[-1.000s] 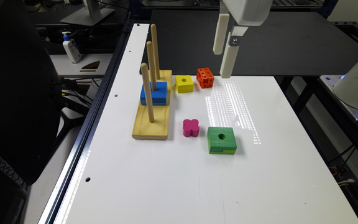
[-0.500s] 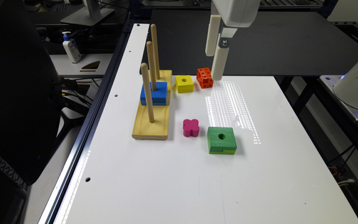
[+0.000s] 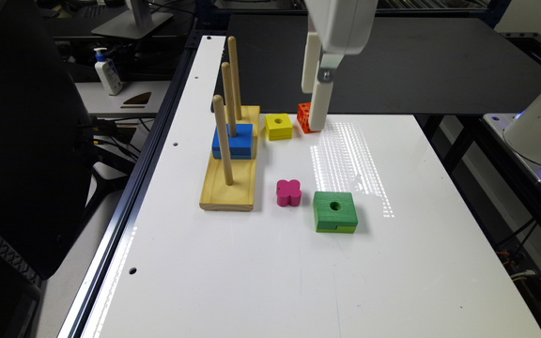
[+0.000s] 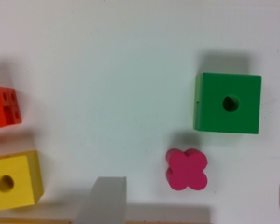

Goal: Pick up pink flower.

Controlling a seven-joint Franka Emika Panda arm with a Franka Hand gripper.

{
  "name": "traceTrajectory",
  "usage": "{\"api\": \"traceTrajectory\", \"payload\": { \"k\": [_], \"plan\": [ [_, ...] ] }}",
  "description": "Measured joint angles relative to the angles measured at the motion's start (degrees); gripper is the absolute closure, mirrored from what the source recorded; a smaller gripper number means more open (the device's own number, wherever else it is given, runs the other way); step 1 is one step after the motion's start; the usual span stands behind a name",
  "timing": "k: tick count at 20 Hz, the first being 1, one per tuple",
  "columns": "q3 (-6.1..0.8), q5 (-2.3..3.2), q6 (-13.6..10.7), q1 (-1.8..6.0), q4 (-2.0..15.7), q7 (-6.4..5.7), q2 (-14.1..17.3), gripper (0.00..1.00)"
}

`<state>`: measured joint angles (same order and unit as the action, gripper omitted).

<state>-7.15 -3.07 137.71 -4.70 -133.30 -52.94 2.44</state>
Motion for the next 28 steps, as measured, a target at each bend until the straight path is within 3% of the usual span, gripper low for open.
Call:
{"api": "traceTrajectory", "payload": {
  "k": [3, 9, 21, 28],
  "plan": [
    [-0.3, 0.01, 2.5, -0.04, 0.23, -0.13, 2.6, 0.0],
    [-1.1, 0.05, 2.8, -0.04, 1.13, -1.09, 3.4, 0.0],
    [-1.14, 0.06, 2.9, -0.03, 1.14, -1.15, 4.1, 0.0],
    [-1.14, 0.18, 6.8, -0.02, 1.18, -1.16, 8.4, 0.0]
  ]
}}
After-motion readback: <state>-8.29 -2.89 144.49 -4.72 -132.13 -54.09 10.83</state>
